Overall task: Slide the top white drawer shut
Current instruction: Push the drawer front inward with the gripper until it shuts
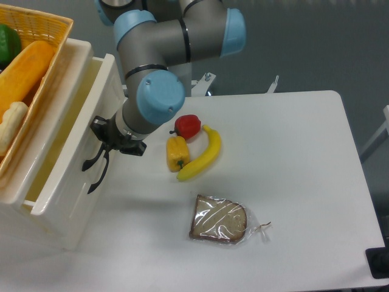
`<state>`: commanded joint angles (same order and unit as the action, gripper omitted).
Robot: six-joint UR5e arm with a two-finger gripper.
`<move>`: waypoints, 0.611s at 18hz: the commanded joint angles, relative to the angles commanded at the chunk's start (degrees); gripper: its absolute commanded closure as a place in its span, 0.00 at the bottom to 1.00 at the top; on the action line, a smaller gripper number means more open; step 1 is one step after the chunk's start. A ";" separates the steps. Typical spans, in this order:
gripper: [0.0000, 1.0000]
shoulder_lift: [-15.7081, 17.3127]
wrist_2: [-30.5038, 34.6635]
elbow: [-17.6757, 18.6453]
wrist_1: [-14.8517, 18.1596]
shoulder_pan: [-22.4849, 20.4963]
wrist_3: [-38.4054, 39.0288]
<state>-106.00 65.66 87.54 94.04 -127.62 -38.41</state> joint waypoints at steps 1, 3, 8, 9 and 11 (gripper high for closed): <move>1.00 -0.09 0.09 0.00 0.00 0.09 0.00; 1.00 -0.09 0.17 0.00 -0.09 1.05 0.53; 1.00 -0.18 0.17 0.26 -0.09 1.49 0.70; 1.00 -0.18 0.09 0.26 -0.09 1.50 0.70; 1.00 -0.18 0.09 0.18 -0.09 1.50 0.70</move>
<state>-106.17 65.74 87.71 93.96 -126.12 -37.71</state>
